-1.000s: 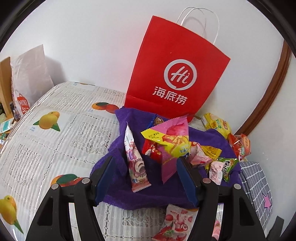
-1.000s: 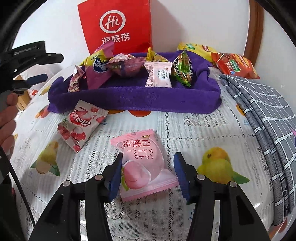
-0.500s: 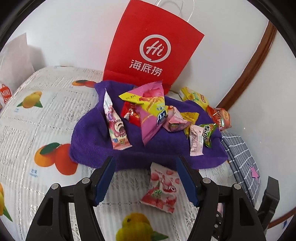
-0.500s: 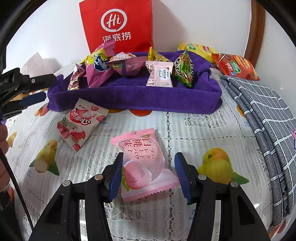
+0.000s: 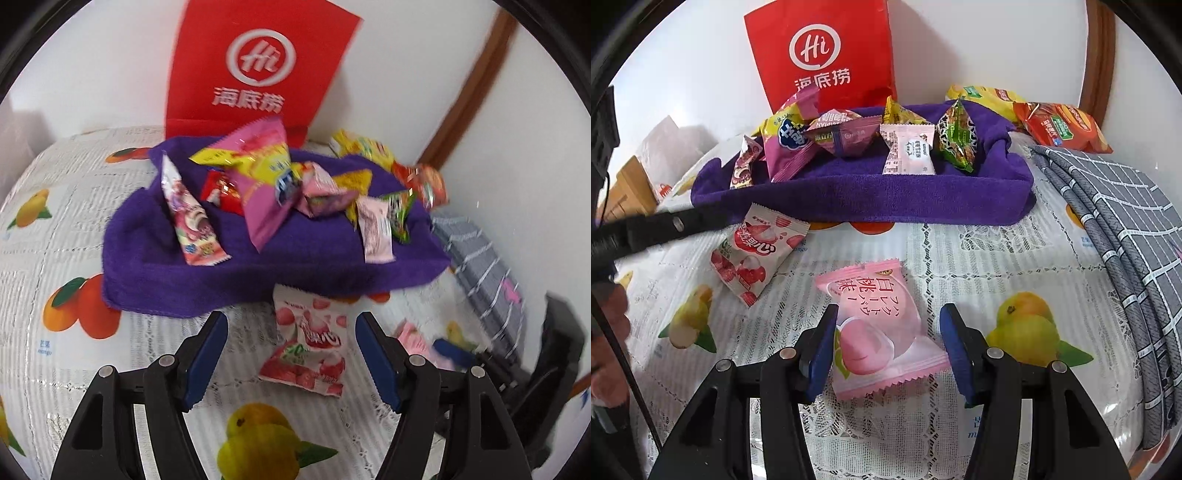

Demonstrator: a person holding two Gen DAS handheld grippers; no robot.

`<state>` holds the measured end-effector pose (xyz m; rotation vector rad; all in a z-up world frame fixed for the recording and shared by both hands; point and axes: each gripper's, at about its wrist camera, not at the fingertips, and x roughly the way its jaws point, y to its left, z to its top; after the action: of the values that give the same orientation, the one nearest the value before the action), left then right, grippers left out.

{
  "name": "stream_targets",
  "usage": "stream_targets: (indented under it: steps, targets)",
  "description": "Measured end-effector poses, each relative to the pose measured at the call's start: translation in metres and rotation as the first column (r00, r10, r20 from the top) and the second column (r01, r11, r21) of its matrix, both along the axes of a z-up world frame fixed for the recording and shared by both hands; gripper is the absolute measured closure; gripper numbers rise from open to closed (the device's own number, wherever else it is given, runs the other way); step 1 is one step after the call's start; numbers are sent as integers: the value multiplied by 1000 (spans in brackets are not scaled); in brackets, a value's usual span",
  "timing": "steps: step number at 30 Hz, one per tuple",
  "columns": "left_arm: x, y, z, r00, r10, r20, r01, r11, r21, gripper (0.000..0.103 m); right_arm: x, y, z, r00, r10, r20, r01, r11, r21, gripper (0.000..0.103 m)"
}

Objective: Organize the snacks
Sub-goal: 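Grasp the white-pink fruit packet with the left gripper while the right holds the peach packet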

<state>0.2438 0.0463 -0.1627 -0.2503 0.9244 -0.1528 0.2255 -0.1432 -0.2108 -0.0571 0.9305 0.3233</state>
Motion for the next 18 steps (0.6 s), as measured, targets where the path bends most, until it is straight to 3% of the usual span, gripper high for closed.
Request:
stream_targets:
  steps: [9, 16, 18]
  targets:
    - [7, -34, -24, 994, -75, -81, 86, 988, 131, 33, 0, -7, 1, 1000, -10, -7, 10, 998, 61, 48]
    - [6, -53, -31, 996, -75, -53, 87, 953, 289, 26, 0, -12, 1, 1000, -16, -15, 17, 994, 112, 48]
    - [6, -51, -30, 996, -68, -53, 80, 957, 277, 27, 0, -13, 1, 1000, -18, -16, 20, 993, 118, 48]
